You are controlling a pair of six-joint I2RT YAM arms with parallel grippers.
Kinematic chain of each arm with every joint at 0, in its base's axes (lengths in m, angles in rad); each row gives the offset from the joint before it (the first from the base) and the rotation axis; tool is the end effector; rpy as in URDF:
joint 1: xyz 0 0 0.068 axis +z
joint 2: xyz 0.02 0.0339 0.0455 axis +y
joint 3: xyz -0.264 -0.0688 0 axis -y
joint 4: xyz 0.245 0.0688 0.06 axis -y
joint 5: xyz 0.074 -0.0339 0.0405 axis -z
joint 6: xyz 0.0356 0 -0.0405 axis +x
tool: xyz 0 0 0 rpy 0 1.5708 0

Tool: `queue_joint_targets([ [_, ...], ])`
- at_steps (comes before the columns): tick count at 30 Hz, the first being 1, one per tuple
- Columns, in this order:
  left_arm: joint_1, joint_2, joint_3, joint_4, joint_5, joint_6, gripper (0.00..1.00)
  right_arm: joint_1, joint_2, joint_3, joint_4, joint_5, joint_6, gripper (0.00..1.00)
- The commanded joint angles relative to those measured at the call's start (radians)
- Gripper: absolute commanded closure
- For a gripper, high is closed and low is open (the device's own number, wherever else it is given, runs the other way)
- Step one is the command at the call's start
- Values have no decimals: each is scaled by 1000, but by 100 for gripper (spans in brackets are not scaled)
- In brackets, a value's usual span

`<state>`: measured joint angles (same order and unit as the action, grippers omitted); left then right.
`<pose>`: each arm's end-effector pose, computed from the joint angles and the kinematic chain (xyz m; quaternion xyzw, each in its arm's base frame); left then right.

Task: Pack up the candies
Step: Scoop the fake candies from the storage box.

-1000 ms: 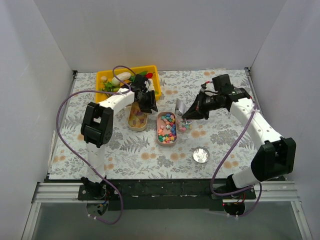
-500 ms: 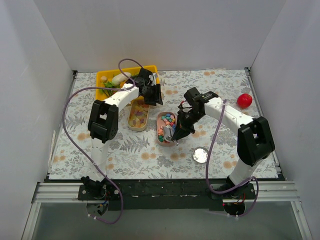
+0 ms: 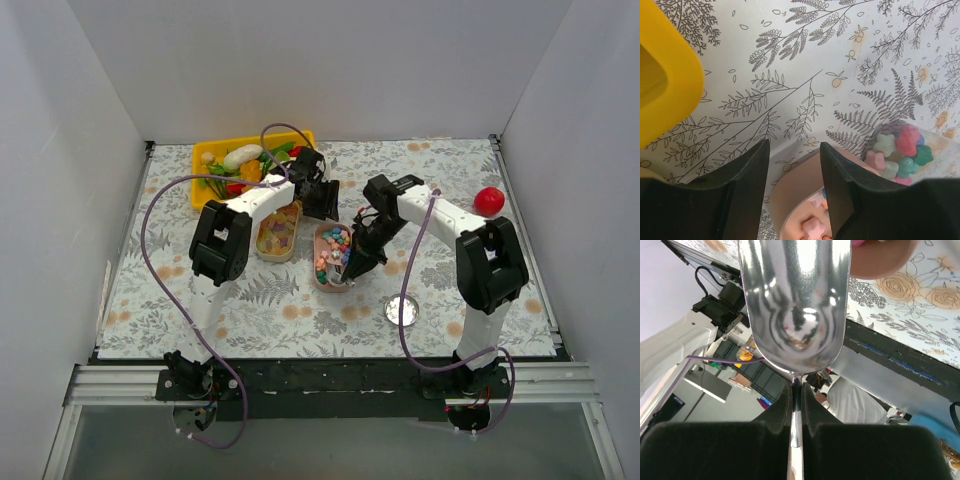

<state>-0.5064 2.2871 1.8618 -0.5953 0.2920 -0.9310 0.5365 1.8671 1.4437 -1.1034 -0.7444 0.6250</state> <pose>0.4303 -0.2504 0.1740 -0.1620 0.9391 -0.2823 0.1101 0.2881 0.1994 0.2199 -0.0332 -0.9307 -0.3152 0.1823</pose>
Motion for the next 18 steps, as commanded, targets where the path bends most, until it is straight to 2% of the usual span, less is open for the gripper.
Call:
queue_joint_targets([
  [1,-3,-44,-21,46,-27,49,55,-39,18,9,-87,-41,-30,99],
  [8,-12,-25,-13,54,-48,66,55,-52,107,98,-122,-65,-59,99],
  [15,-21,-8,-1,57,-57,66,55,-63,159,115,-136,-46,-77,99],
  [17,-24,-5,-1,55,-54,67,56,-72,170,136,-142,-10,-80,99],
  [18,-27,-3,-3,55,-53,69,59,-73,184,150,-145,0,-84,99],
])
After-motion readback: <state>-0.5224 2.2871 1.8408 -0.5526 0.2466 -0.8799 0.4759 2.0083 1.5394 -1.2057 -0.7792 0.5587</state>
